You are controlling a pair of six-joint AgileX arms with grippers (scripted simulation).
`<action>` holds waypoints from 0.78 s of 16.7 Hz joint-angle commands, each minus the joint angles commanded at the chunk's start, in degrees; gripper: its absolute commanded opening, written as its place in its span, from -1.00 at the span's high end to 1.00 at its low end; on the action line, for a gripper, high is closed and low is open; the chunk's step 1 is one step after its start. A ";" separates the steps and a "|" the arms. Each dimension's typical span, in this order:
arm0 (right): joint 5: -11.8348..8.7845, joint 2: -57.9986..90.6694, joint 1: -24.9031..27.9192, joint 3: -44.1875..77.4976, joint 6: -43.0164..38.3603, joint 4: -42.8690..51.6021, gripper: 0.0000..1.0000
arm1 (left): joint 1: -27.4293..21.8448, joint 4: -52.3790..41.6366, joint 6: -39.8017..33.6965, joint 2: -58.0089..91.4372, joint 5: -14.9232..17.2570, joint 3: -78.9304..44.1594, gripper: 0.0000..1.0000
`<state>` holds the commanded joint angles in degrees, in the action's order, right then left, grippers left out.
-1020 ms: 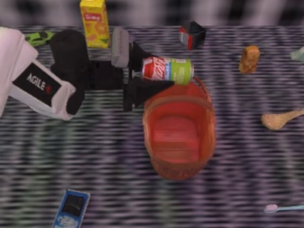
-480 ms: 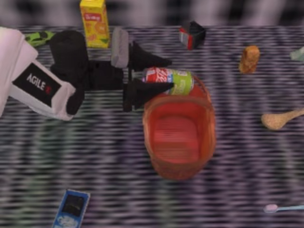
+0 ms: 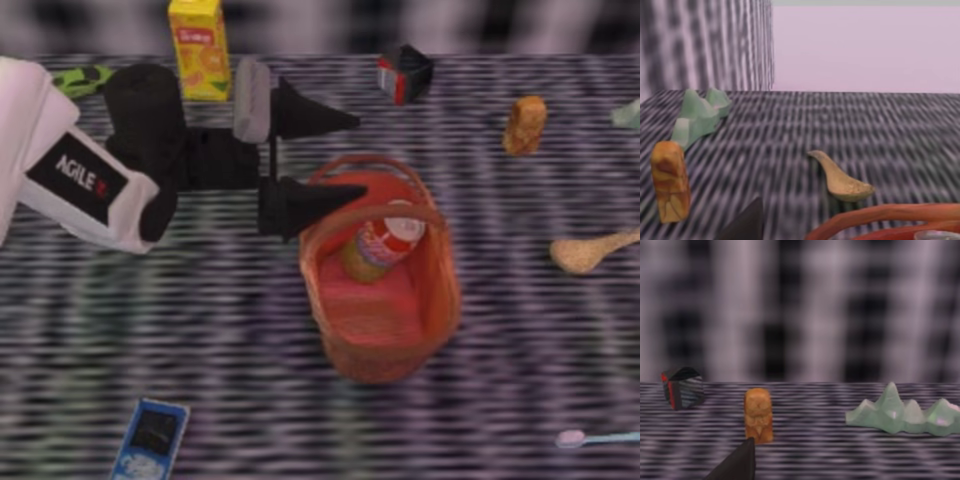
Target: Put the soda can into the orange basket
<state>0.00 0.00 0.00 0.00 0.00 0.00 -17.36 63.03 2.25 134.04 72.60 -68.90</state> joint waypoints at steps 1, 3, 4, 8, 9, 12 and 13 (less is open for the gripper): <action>0.00 0.00 0.00 0.00 0.00 0.00 -1.00 | 0.00 0.00 0.00 0.00 0.00 0.00 -1.00; 0.00 0.00 0.00 0.00 0.00 0.00 -1.00 | -0.20 -0.09 0.01 -0.07 -0.04 -0.02 -1.00; 0.00 0.00 0.00 0.00 0.00 0.00 -1.00 | -0.20 -0.09 0.01 -0.07 -0.04 -0.02 -1.00; -0.21 5.47 1.70 5.26 2.56 3.57 -1.00 | 0.32 -2.14 -0.66 -4.02 -2.47 1.82 -1.00; -0.24 8.31 2.51 8.00 3.89 5.42 -1.00 | 0.69 -3.29 -1.01 -6.34 -3.85 2.87 -1.00; -0.29 19.26 5.56 18.61 9.03 12.54 -1.00 | 2.25 -7.73 -2.19 -15.53 -9.19 7.01 -1.00; -0.31 23.63 6.78 22.85 11.08 15.39 -1.00 | 2.89 -9.53 -2.61 -19.23 -11.31 8.73 -1.00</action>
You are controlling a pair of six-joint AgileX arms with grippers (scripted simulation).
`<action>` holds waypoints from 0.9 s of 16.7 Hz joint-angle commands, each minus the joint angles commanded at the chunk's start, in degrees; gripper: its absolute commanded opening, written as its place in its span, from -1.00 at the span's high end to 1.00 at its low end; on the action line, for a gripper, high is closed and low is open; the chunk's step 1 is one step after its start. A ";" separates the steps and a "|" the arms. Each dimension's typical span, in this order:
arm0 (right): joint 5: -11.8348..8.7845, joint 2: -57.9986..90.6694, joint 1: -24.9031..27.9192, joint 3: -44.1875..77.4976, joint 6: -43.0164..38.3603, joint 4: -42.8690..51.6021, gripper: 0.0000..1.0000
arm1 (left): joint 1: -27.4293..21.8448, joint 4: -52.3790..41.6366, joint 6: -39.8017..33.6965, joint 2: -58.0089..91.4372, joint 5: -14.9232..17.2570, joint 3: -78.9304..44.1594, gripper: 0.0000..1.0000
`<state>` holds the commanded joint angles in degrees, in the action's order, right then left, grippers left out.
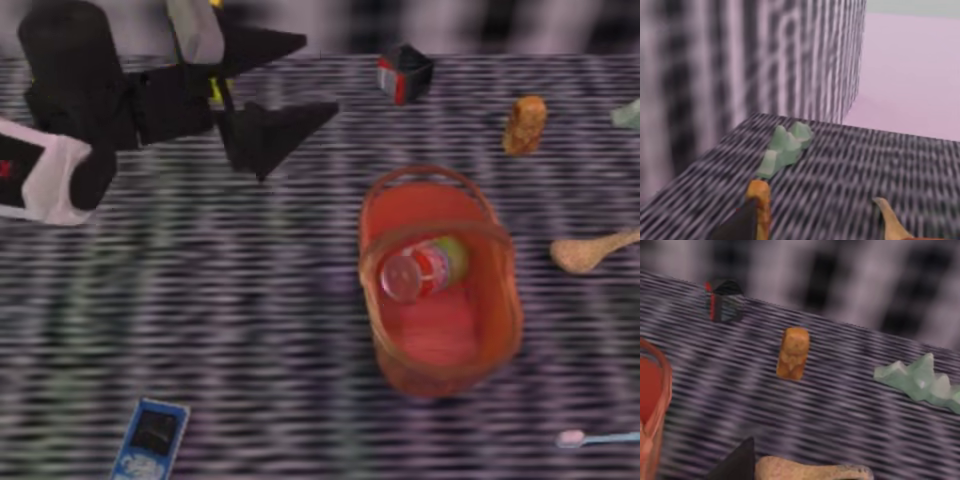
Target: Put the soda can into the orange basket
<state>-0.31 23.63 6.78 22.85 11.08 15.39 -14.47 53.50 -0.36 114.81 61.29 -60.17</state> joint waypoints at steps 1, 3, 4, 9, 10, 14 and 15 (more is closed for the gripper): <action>-0.03 4.69 1.31 4.54 2.21 3.05 -1.00 | 0.70 -1.98 -0.42 -4.03 -2.30 1.92 -1.00; -0.10 14.66 4.12 14.20 6.90 9.54 -1.00 | 2.26 -6.56 -1.25 -13.15 -7.51 6.45 -1.00; -0.14 19.88 5.59 19.25 9.36 12.94 -1.00 | 3.06 -8.96 -1.62 -17.88 -10.20 8.87 -1.00; -0.39 46.92 13.24 45.40 22.10 30.54 -1.00 | 7.34 -22.58 -2.98 -45.34 -25.10 23.16 -1.00; -0.45 52.24 14.75 50.55 24.61 34.01 -1.00 | 8.14 -25.26 -3.08 -51.06 -28.01 26.09 -1.00; -0.68 72.31 20.47 69.92 34.04 47.09 -1.00 | 11.14 -35.78 -2.91 -74.65 -39.59 37.99 -1.00; -0.74 76.87 21.77 74.32 36.18 50.05 -1.00 | 11.77 -38.07 -2.73 -79.99 -42.20 40.69 -1.00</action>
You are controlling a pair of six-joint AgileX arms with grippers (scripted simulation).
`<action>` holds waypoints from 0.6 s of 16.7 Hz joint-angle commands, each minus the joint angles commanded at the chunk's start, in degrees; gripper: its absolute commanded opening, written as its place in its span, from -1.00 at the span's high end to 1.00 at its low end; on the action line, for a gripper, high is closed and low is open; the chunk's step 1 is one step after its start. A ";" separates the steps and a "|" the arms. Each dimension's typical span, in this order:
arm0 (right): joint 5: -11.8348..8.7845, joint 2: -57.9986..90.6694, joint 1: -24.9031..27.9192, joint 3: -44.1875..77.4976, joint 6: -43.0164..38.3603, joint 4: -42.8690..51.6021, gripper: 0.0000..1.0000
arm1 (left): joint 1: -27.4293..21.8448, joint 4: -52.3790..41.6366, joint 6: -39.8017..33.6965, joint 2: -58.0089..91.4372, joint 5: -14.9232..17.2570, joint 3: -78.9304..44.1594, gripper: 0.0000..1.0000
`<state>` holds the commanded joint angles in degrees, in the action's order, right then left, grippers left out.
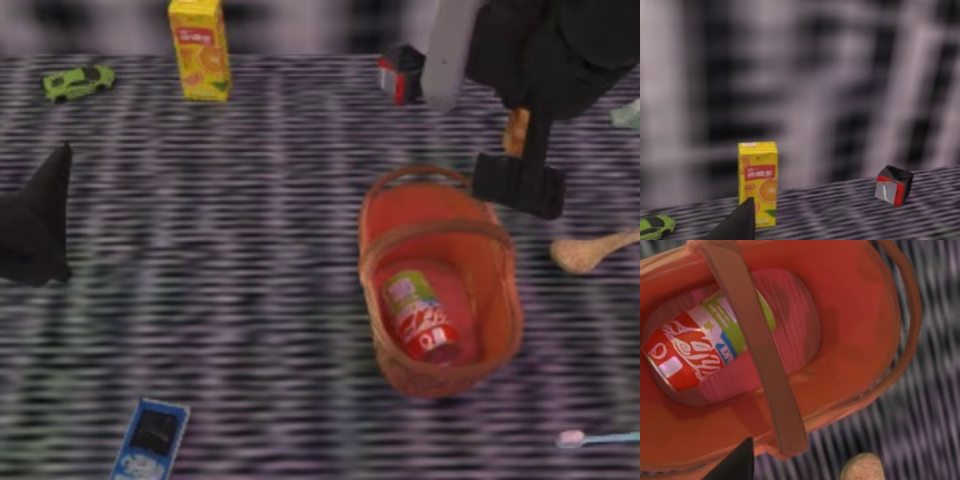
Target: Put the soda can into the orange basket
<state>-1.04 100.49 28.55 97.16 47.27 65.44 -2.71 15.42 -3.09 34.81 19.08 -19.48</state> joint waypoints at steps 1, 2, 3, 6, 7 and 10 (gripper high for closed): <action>-0.05 4.32 1.24 4.17 2.03 2.81 -1.00 | 0.59 -2.18 0.23 -5.10 -2.52 2.60 -1.00; -0.10 8.40 2.40 8.12 3.95 5.47 -1.00 | 1.18 -4.38 0.51 -10.29 -5.11 5.28 -1.00; -0.15 12.23 3.50 11.82 5.75 7.96 -1.00 | 1.69 -6.30 0.81 -14.77 -7.39 7.63 -1.00; -0.25 21.74 6.21 21.02 10.24 14.15 -1.00 | 2.90 -11.17 1.81 -25.72 -13.42 13.80 -1.00; -0.27 24.20 6.91 23.41 11.40 15.75 -1.00 | 3.19 -12.39 2.14 -28.38 -14.99 15.40 -1.00; -0.32 29.13 8.32 28.20 13.73 18.96 -1.00 | 3.74 -14.89 2.90 -33.69 -18.33 18.74 -1.00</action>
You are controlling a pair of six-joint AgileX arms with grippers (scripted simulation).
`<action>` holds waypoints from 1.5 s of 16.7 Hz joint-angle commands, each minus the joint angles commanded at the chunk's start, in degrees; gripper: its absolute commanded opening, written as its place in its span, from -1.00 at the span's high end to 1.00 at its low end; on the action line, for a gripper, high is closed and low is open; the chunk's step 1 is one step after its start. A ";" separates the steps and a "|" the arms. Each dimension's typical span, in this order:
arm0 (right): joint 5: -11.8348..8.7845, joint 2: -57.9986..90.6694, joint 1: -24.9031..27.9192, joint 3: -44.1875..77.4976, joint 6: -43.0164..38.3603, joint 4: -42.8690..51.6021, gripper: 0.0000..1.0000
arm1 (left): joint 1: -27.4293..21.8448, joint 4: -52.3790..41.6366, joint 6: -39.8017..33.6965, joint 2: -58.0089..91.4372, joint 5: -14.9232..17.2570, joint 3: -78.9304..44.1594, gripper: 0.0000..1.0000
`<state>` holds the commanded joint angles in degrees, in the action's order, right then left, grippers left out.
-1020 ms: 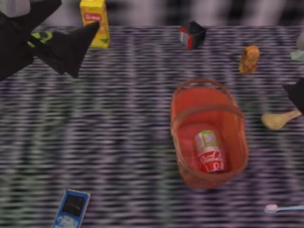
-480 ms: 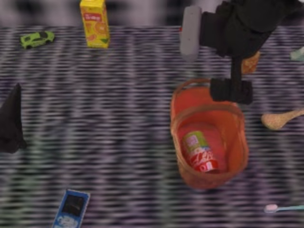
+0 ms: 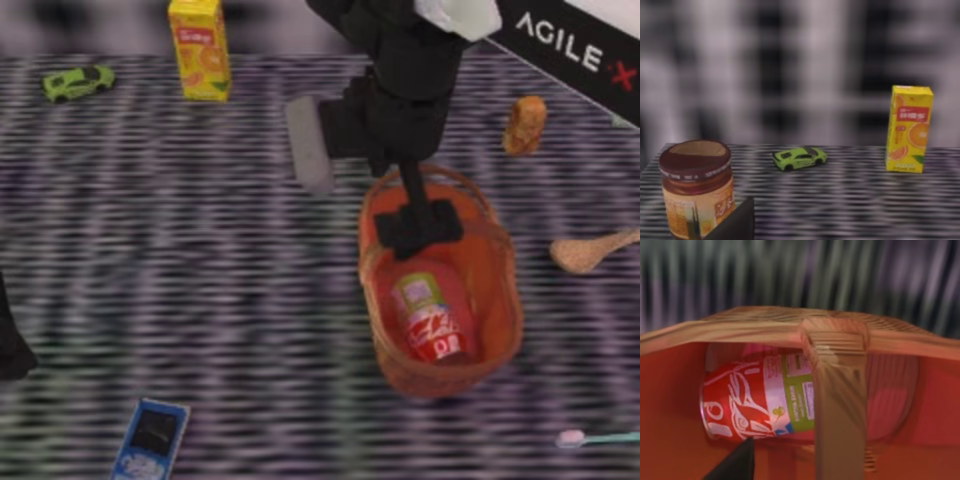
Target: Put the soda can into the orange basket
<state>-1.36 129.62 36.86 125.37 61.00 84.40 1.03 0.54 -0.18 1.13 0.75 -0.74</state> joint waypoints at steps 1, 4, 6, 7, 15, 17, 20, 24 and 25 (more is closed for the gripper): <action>-0.01 0.70 0.20 0.68 0.33 0.46 -1.00 | 0.08 -0.39 0.13 -0.81 -0.54 0.53 -1.00; -0.01 0.99 0.28 0.97 0.47 0.64 -1.00 | 0.11 -0.54 0.18 -1.13 -0.75 0.74 -1.00; -0.01 0.99 0.28 0.97 0.47 0.64 -1.00 | 0.11 -0.54 0.18 -1.13 -0.75 0.74 -1.00; 0.00 0.90 -0.02 0.83 0.40 0.53 -1.00 | 0.11 -0.54 0.18 -1.13 -0.75 0.74 -1.00; -0.02 0.30 0.39 -4.76 0.37 -4.39 -1.00 | 0.11 -0.54 0.18 -1.13 -0.75 0.74 -1.00; -0.02 0.30 0.39 -4.76 0.37 -4.39 -1.00 | 0.11 -0.54 0.18 -1.13 -0.75 0.74 -1.00; -0.02 0.30 0.39 -4.76 0.37 -4.39 -0.55 | 0.11 -0.54 0.18 -1.13 -0.75 0.74 -1.00; -0.02 0.30 0.39 -4.76 0.37 -4.39 0.06 | 0.11 -0.54 0.18 -1.13 -0.75 0.74 -1.00; -0.02 0.30 0.39 -4.76 0.37 -4.39 0.21 | 0.11 -0.54 0.18 -1.13 -0.75 0.74 -1.00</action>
<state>-1.38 129.92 37.26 120.61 61.36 80.01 1.15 0.00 0.00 0.00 0.00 0.00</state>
